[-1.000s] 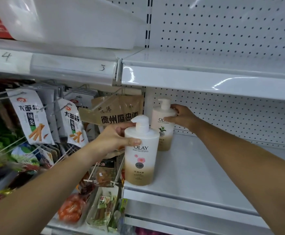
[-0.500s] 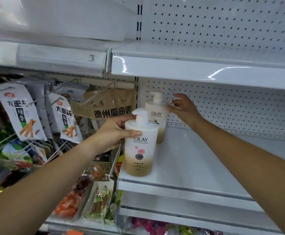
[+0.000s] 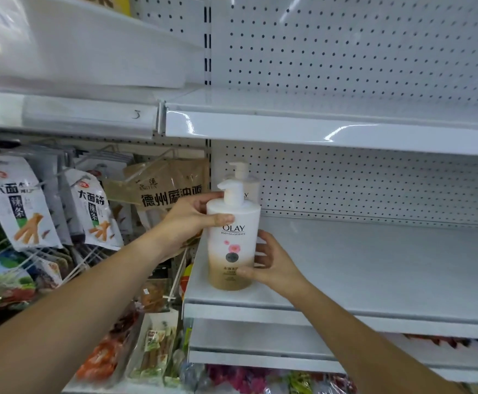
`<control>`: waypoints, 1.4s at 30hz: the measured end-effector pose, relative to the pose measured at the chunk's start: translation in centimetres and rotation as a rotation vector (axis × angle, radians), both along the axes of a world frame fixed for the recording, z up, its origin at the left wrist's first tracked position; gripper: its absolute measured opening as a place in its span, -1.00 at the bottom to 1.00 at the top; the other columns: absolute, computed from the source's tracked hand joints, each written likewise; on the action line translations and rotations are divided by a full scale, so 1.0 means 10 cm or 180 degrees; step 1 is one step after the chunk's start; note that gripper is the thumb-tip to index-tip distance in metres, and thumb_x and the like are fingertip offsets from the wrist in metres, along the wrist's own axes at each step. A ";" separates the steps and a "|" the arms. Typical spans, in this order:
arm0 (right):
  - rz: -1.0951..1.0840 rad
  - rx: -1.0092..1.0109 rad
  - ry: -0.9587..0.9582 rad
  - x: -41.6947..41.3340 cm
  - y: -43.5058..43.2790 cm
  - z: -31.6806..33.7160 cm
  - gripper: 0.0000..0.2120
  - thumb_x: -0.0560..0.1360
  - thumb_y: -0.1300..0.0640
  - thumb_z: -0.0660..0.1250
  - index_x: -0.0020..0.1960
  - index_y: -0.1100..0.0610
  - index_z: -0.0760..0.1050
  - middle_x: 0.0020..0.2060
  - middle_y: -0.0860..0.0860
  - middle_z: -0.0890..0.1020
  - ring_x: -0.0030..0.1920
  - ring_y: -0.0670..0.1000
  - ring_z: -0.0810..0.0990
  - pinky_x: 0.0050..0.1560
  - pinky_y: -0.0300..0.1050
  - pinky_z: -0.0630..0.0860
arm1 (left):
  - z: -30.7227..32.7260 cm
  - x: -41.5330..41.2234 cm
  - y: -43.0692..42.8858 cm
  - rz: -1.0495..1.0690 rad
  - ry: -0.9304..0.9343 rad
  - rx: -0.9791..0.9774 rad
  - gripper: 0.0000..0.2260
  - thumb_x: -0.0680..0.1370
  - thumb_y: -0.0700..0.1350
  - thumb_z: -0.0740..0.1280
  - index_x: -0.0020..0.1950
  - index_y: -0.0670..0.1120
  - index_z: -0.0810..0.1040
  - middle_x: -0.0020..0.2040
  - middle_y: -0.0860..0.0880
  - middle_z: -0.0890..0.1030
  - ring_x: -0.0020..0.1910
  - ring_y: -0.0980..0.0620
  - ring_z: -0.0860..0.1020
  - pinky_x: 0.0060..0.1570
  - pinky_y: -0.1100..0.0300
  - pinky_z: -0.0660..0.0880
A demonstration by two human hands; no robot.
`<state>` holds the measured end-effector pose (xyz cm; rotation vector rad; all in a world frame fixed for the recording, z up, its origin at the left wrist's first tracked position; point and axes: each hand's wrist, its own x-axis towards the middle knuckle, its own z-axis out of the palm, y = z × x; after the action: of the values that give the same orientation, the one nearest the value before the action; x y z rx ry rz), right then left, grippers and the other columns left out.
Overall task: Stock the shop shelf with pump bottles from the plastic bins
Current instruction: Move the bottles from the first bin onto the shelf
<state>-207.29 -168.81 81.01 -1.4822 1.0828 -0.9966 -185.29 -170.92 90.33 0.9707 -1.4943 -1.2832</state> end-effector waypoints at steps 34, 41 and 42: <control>-0.0305 -0.0027 0.0494 0.09 -0.55 -0.38 -0.18 0.29 0.26 0.61 0.40 -0.10 0.29 0.16 -0.16 0.63 0.14 -0.14 0.61 0.10 -0.15 0.59 | -0.22 -0.17 -0.47 0.0308 -0.0017 0.0170 -0.45 0.29 -0.35 0.59 0.25 -0.15 0.58 0.10 -0.08 0.70 0.10 -0.06 0.67 0.16 -0.01 0.59; -0.0337 0.0032 0.0511 0.08 -0.63 -0.39 -0.23 0.31 0.30 0.58 0.35 -0.12 0.30 0.14 -0.16 0.62 0.13 -0.14 0.62 0.03 -0.22 0.59 | -0.28 -0.21 -0.58 0.0304 0.0031 0.0177 -0.46 0.30 -0.35 0.59 0.25 -0.12 0.59 0.10 -0.05 0.71 0.10 -0.04 0.67 0.11 0.05 0.61; -0.0338 0.0038 0.0500 0.09 -0.64 -0.40 -0.23 0.31 0.29 0.58 0.36 -0.12 0.30 0.15 -0.15 0.62 0.15 -0.11 0.62 0.07 -0.16 0.60 | -0.28 -0.20 -0.59 0.0295 0.0031 0.0170 -0.46 0.30 -0.34 0.59 0.25 -0.11 0.59 0.09 -0.05 0.71 0.09 -0.03 0.68 0.10 0.06 0.62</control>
<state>-206.42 -175.25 77.06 -1.5262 1.2889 -0.9571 -187.28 -176.82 87.51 1.0547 -1.3975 -1.2652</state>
